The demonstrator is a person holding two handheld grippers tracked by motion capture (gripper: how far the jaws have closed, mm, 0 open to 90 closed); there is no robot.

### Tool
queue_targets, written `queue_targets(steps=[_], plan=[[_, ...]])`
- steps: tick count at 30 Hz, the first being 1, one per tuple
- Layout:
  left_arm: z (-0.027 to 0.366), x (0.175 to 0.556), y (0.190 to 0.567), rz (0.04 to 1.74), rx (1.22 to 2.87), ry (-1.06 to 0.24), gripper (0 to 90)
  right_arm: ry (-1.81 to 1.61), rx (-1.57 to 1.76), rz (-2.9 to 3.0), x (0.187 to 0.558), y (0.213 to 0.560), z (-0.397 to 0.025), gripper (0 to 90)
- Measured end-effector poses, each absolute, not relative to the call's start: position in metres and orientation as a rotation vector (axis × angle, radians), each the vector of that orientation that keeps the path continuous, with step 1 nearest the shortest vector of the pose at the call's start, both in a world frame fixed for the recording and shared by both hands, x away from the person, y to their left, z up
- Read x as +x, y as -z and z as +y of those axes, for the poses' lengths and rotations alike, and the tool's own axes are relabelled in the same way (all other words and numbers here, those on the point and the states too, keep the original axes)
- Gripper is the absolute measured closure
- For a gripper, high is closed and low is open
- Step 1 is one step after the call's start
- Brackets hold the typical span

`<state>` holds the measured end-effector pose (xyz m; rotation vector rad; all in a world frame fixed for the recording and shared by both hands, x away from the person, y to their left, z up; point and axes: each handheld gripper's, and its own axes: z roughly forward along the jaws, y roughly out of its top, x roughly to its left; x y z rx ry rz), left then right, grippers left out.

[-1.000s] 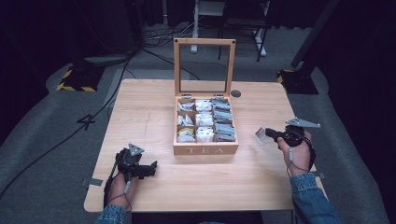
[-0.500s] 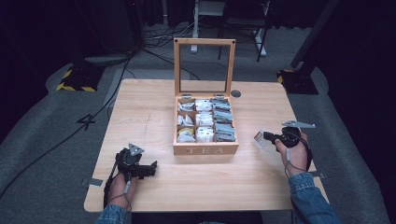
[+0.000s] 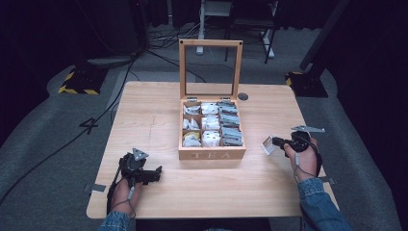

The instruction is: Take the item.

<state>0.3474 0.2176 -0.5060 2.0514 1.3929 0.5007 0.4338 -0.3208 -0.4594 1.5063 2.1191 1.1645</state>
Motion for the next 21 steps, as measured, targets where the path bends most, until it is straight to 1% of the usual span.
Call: queue_targets(steps=[7, 11, 21], plan=[[0.218, 0.347, 0.506, 1.393, 2.051, -0.501, 0.0, -1.164, 1.509, 2.078, 0.438, 0.465, -0.325, 59.9], [0.218, 0.347, 0.506, 1.393, 2.051, -0.501, 0.0, -1.133, 1.499, 2.066, 0.440, 0.469, -0.328, 55.8], [0.218, 0.347, 0.506, 1.393, 2.051, -0.501, 0.0, -1.149, 1.490, 2.052, 0.439, 0.465, -0.331, 54.4]])
